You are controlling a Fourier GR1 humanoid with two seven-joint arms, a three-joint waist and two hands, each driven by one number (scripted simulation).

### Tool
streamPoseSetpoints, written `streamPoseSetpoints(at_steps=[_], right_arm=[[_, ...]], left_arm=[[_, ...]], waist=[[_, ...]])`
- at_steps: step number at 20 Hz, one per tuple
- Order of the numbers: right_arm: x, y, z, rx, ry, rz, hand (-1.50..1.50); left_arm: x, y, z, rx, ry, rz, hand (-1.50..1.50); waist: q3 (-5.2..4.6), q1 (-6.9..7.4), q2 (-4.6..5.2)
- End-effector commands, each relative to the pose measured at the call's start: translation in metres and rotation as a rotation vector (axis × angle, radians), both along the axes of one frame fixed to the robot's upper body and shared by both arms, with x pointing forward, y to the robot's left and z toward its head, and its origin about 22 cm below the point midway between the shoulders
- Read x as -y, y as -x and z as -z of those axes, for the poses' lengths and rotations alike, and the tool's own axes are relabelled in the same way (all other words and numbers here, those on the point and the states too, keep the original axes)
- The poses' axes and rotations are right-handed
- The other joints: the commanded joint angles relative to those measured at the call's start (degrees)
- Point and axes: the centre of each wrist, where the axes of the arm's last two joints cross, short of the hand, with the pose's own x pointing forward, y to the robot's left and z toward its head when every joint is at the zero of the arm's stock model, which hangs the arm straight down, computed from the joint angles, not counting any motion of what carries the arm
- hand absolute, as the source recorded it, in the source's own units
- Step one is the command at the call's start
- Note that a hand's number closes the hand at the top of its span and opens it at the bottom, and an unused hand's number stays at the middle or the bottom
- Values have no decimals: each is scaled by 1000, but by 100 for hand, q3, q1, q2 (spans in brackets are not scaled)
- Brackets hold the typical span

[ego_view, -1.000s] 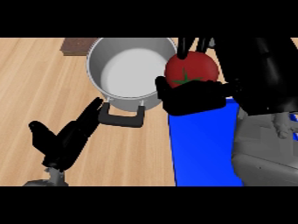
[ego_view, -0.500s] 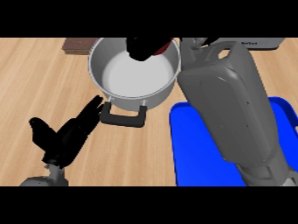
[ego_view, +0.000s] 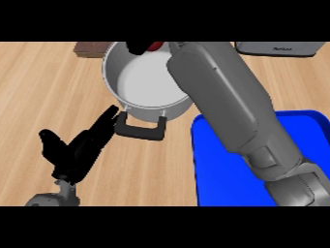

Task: Pick the tomato from the tray and place it in the pot

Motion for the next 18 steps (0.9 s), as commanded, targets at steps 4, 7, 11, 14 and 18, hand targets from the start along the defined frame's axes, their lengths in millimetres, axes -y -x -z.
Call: streamPoseSetpoints(at_steps=[4, 7, 11, 14, 18], right_arm=[[-7, -21, 28, -28, -74, -11, 150], [-9, -24, 34, -60, -80, -6, 150], [6, -31, 69, -118, -147, 72, 150], [14, -35, 69, -171, -282, 61, -150], [21, -36, 73, -134, -484, 41, -150]], left_arm=[[18, -5, -2, 20, 15, 46, 0], [14, -8, 4, 18, -2, 48, 0], [18, -12, -9, 33, 0, 73, 0], [24, -11, -15, 36, -5, 97, 0], [32, -16, -11, 22, -1, 108, 0]], waist=[[-4, 225, 54], [-5, 242, 52], [-6, 429, 108], [2, 501, 149], [5, 605, 177]])
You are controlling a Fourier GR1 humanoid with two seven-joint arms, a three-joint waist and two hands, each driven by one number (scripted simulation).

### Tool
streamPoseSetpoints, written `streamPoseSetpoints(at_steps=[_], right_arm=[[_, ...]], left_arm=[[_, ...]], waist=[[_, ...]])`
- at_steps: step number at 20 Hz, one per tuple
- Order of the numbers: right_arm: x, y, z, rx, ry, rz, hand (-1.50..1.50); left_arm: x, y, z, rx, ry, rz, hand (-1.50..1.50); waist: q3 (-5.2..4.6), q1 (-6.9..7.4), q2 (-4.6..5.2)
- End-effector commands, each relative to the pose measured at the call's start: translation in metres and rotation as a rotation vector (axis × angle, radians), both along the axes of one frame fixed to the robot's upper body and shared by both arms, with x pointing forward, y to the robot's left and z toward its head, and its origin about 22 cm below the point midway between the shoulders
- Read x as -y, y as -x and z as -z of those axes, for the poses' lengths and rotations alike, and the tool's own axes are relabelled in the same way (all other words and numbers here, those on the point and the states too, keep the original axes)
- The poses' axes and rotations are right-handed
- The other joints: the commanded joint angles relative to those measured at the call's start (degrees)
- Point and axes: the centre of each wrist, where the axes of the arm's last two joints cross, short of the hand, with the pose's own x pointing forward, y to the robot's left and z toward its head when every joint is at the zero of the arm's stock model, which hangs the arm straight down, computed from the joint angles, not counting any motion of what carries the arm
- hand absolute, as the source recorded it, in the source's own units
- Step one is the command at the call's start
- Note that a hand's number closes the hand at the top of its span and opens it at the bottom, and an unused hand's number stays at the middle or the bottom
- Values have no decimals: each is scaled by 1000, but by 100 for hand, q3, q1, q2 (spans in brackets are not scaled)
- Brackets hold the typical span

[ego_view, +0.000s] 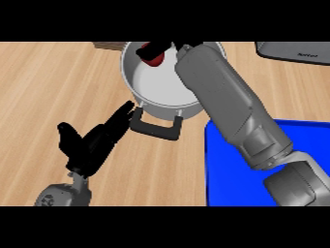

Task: Pick the tomato from the tray and place it in the pot

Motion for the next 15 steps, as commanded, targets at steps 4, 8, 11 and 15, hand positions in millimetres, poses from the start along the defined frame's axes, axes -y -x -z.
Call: streamPoseSetpoints(at_steps=[4, 8, 11, 15], right_arm=[[8, -4, 8, 44, -218, 5, -150], [9, -5, 12, 121, -269, 57, -150], [12, -7, 22, 163, -219, 112, -150], [15, -8, 27, 160, -237, 154, -150]], left_arm=[[-2, 0, 1, -5, -13, 5, 0], [0, -6, -3, -3, -9, 9, 0], [-12, -3, -4, 5, -4, -25, 0], [-17, 7, 15, -3, -12, -79, 0]], waist=[[1, 106, 10], [-2, 133, 19], [-3, -124, -22], [-2, -331, -89]])
